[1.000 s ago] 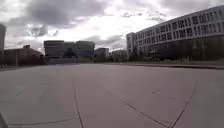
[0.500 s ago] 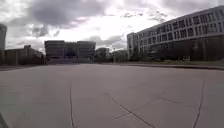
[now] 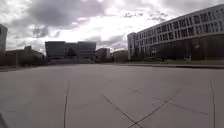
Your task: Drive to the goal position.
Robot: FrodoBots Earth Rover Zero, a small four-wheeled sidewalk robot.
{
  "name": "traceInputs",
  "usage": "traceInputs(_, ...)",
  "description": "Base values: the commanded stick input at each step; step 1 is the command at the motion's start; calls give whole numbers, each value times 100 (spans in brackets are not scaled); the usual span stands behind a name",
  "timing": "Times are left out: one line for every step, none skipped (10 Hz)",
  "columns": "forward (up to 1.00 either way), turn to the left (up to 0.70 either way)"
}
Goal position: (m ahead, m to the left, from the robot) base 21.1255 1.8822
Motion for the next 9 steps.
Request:
traceInputs(50,1)
traceInputs(50,1)
traceInputs(50,1)
traceInputs(50,1)
traceInputs(50,1)
traceInputs(50,1)
traceInputs(50,1)
traceInputs(50,1)
traceInputs(50,1)
